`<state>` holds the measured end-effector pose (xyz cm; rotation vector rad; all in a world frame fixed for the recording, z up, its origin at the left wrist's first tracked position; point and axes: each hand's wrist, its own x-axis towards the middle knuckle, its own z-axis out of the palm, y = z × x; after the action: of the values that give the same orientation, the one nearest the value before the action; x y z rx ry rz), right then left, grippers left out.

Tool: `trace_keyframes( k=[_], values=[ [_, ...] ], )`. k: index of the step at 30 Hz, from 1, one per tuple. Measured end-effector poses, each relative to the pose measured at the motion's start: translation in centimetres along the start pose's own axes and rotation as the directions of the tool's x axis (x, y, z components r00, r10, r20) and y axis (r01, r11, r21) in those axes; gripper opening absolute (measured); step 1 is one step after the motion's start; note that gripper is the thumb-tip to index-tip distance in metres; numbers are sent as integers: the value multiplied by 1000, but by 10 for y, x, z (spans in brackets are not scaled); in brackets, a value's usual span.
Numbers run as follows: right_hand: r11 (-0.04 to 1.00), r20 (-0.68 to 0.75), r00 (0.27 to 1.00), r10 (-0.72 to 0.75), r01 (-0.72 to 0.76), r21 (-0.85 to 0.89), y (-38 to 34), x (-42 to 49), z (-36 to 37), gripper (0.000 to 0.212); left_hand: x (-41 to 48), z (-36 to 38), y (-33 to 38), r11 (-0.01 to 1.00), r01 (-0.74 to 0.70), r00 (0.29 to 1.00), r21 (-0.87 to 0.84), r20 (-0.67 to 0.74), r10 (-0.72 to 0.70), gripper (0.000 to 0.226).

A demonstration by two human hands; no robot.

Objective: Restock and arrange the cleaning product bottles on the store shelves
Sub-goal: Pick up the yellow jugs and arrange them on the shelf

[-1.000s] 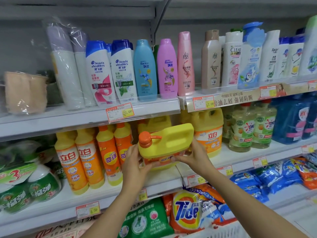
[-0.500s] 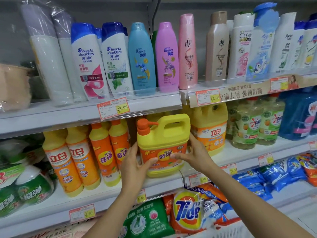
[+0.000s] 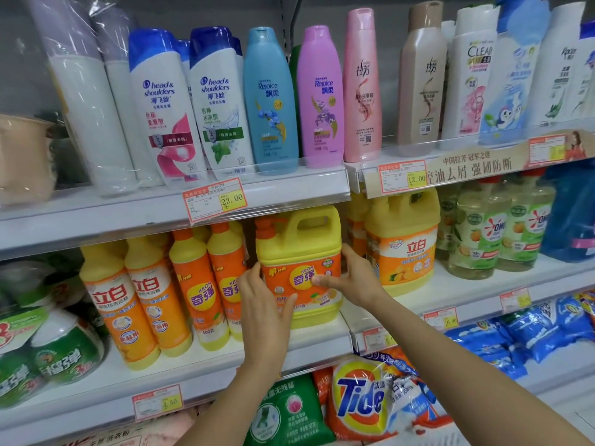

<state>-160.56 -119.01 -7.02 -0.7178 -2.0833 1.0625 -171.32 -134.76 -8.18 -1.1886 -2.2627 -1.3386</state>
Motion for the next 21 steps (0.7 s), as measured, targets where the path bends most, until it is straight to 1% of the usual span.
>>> trace_keyframes(
  k=[3,6,9,11,12,14,16,17,18,19,20,21],
  values=[
    [1000,-3,1000,7,-7,27,3,13,5,69,-1,5,0,999,-38,996,31,76,35,87],
    [998,-17,1000,6,-5,68,4,19,10,65,1,5,-7,996,-80,989,45,127,74,86],
    [996,-50,999,17,-12,93,5,16,16,62,1,3,-15,991,-123,973,55,204,109,89],
    [996,-55,998,8,-4,84,4,8,21,69,-1,-3,-21,989,-138,959,50,254,121,85],
    [999,-83,996,-17,20,45,2,2,23,78,-2,-9,-24,988,-149,951,35,279,133,80],
    [996,-191,978,-89,84,-31,-7,-19,28,90,-9,-24,-32,986,-167,931,-7,326,161,71],
    [977,-281,935,-215,211,-46,-18,-47,38,87,-24,-46,-42,979,-201,912,-32,357,199,64],
    [967,-271,929,-252,252,-37,-25,-65,46,83,-34,-60,-48,977,-212,903,-38,374,210,60],
    [964,-208,942,-265,266,-23,-29,-83,56,78,-46,-74,-56,978,-205,895,-38,397,203,56],
    [965,-93,961,-262,262,-12,-34,-101,68,73,-58,-89,-67,980,-195,886,-31,424,190,53],
    [970,57,969,-240,241,-12,-38,-120,81,69,-71,-104,-79,987,-162,877,-11,457,149,51],
    [973,221,952,-213,226,-35,-38,-139,97,65,-85,-119,-94,994,-111,869,2,486,96,50]
  ],
)
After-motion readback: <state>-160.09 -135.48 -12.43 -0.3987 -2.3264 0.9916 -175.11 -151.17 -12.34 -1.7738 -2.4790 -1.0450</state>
